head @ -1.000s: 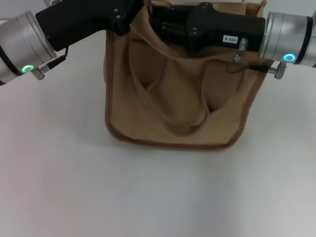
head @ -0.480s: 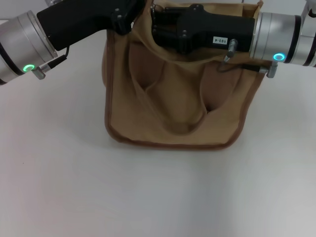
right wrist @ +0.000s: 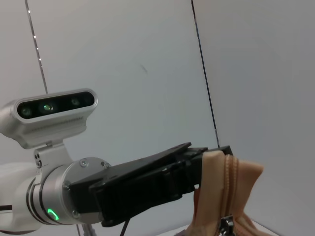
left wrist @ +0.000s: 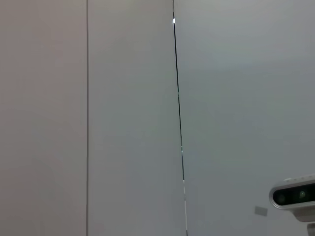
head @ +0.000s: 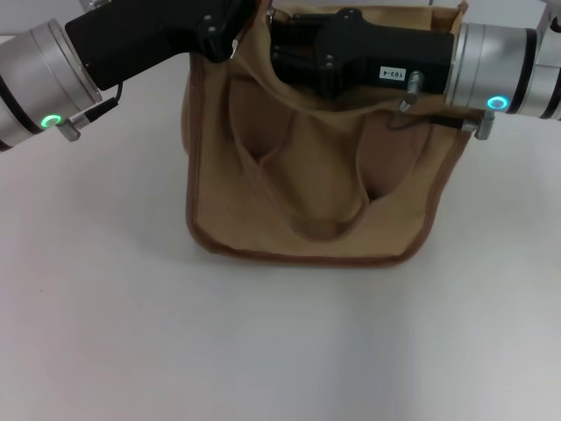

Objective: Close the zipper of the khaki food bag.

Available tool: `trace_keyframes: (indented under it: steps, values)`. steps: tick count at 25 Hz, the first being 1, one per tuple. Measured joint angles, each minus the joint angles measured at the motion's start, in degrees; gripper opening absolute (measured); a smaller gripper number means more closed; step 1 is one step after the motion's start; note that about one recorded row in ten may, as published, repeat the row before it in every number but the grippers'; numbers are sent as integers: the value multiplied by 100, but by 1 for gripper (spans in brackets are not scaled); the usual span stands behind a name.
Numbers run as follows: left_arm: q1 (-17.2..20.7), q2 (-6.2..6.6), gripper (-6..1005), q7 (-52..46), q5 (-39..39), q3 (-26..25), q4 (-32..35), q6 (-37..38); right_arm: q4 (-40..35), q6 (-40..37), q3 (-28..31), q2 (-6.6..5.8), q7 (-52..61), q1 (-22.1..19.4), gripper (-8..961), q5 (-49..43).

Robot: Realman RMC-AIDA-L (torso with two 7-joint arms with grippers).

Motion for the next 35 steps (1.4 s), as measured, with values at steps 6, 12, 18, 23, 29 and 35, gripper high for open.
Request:
trace_keyframes:
  steps: [6,12,18,23,29,35]
  values:
    - [0,0,116,2,-2,0,-36,-1,23,-6,2,-6,-155,-78,383,270]
    - [-2,0,117,2,-2,0,-48,8,25,-7,0,-18,-162,-84,125,283]
    - [-5,0,119,2,-2,-4,-50,23,32,-8,-2,-18,-162,-85,6,287]
    - [-8,0,120,2,-2,-2,-50,26,40,-7,-3,-18,-162,-85,3,273]
    - [14,0,121,3,1,-34,-50,21,-89,-20,-62,-33,-115,-274,3,274]
    - [55,0,123,90,1,-65,-102,-96,-393,-130,-35,-43,79,-567,3,269]
